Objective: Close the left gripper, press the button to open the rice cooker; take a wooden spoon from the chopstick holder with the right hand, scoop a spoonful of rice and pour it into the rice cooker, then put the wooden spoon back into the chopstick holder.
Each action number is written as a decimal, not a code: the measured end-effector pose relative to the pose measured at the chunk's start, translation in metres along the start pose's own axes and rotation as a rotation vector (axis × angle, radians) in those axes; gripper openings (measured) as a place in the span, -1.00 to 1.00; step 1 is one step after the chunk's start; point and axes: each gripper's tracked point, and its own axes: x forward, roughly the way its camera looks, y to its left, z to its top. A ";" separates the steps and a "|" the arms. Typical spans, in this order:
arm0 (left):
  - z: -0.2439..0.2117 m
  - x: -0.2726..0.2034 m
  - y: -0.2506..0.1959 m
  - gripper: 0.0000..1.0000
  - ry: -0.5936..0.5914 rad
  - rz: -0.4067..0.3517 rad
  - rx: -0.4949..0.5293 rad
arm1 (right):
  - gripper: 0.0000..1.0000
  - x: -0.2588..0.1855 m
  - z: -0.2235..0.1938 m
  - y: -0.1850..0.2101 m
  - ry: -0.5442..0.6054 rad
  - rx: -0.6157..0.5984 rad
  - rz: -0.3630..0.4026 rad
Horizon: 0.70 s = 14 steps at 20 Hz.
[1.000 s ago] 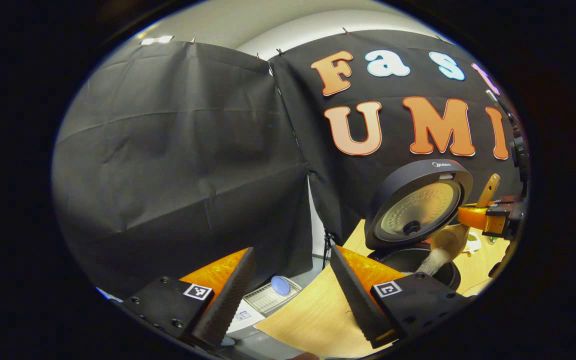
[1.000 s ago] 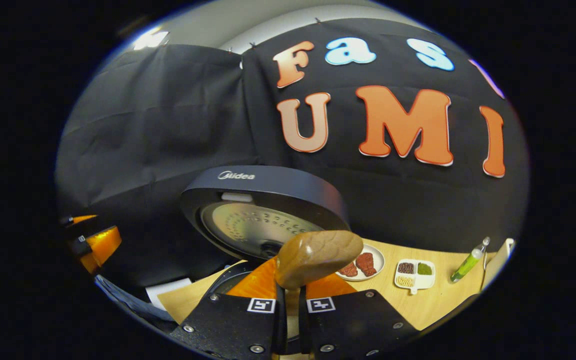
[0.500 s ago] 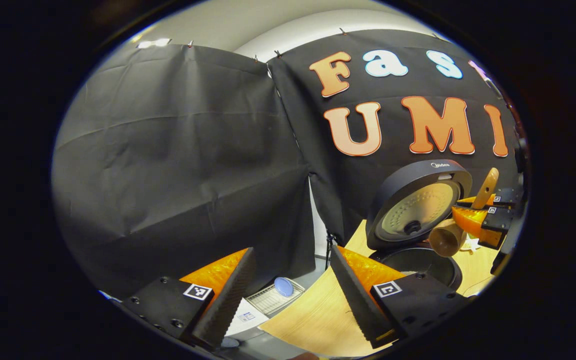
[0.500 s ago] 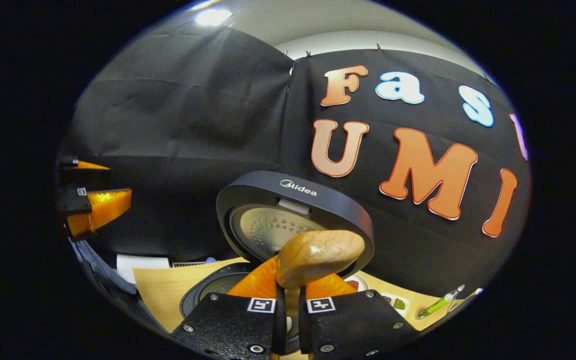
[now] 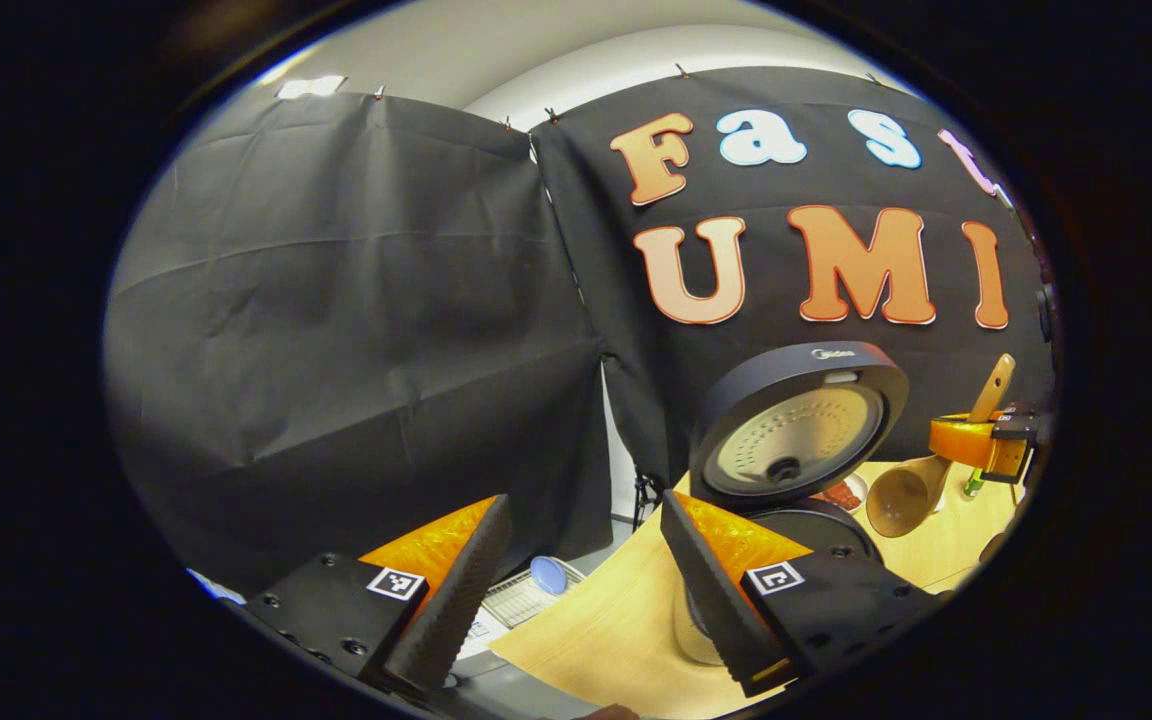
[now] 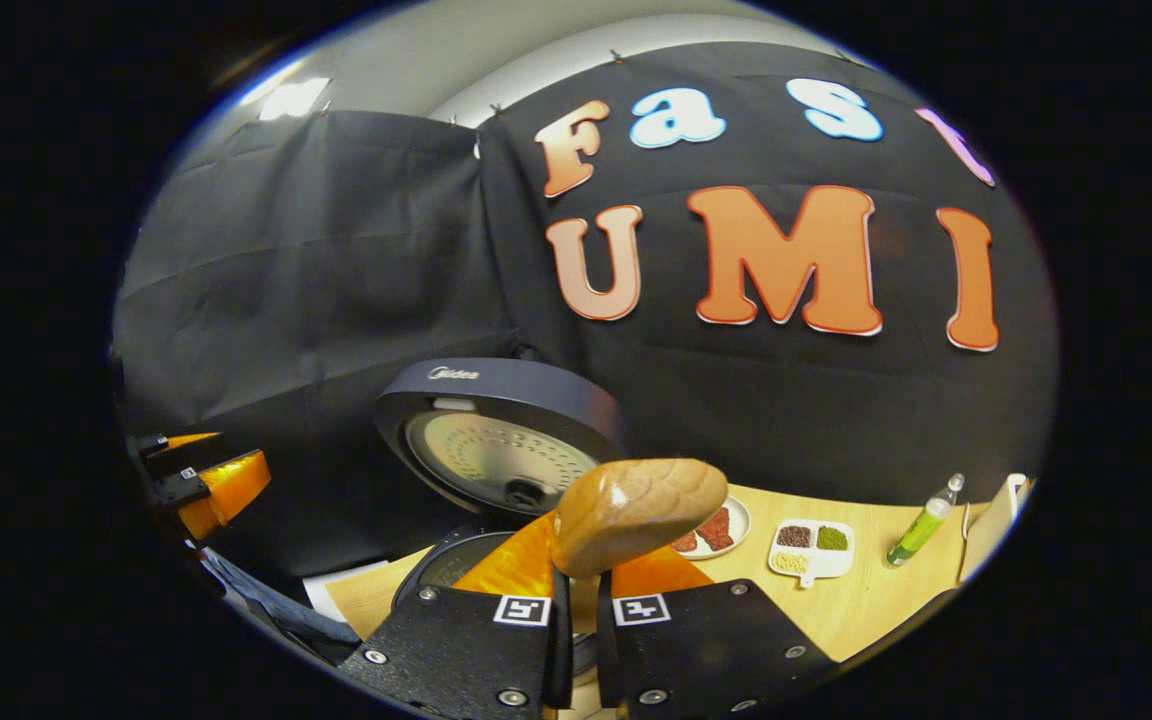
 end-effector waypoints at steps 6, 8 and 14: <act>0.005 -0.007 -0.041 0.94 0.009 -0.046 0.002 | -0.82 -0.055 -0.029 -0.093 0.042 0.042 -0.140; 0.015 -0.010 -0.056 1.00 -0.005 -0.069 0.007 | -0.82 -0.079 -0.047 -0.125 0.067 0.061 -0.201; 0.025 -0.009 -0.104 0.89 -0.018 -0.150 0.018 | -0.82 -0.155 -0.107 -0.214 0.154 0.152 -0.413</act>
